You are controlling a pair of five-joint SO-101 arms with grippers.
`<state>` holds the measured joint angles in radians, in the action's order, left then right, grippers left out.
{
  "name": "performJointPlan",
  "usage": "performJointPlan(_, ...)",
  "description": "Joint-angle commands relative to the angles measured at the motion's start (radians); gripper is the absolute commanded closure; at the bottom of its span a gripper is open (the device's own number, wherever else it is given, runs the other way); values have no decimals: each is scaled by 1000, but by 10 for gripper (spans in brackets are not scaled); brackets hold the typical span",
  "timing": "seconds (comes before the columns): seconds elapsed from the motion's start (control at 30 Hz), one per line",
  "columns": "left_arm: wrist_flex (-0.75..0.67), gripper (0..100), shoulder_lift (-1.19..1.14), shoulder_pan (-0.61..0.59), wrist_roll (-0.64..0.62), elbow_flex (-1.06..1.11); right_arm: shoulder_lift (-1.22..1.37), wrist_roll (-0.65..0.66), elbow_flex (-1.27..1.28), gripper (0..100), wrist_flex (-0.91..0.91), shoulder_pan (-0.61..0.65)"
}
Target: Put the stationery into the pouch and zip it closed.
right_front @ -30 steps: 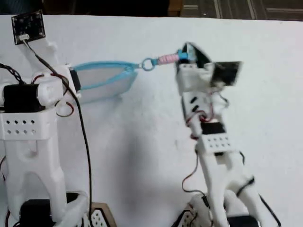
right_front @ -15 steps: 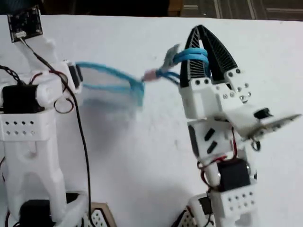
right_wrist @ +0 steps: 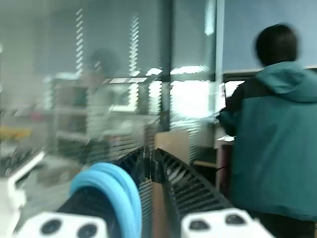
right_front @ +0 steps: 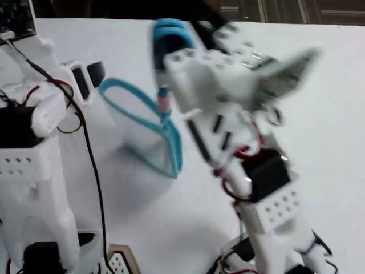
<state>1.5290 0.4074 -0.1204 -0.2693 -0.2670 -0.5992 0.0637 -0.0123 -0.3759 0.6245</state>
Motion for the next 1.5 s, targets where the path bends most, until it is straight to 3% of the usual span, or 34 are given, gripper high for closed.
performJointPlan(0.0,40,740,30,10,8,-141,119,51,-193,982,-38,61)
performJointPlan(0.17,103,740,36,-2,9,-287,288,55,-425,982,-77,73)
performJointPlan(0.33,267,745,41,-191,-55,-520,426,52,-638,982,-197,73)
performJointPlan(0.47,264,743,199,-292,-109,-477,495,51,-735,982,-243,73)
performJointPlan(0.7,253,740,625,73,-5,83,559,54,-766,982,-242,74)
performJointPlan(0.83,209,717,722,199,17,476,579,57,-766,982,-240,85)
performJointPlan(0.9,169,696,734,243,14,568,587,57,-766,982,-240,90)
performJointPlan(1.17,74,694,611,397,-95,568,634,57,-767,982,-236,107)
performJointPlan(1.33,55,694,426,401,-213,443,641,57,-767,982,-236,105)
performJointPlan(1.47,124,695,280,395,-242,336,641,57,-767,982,-236,102)
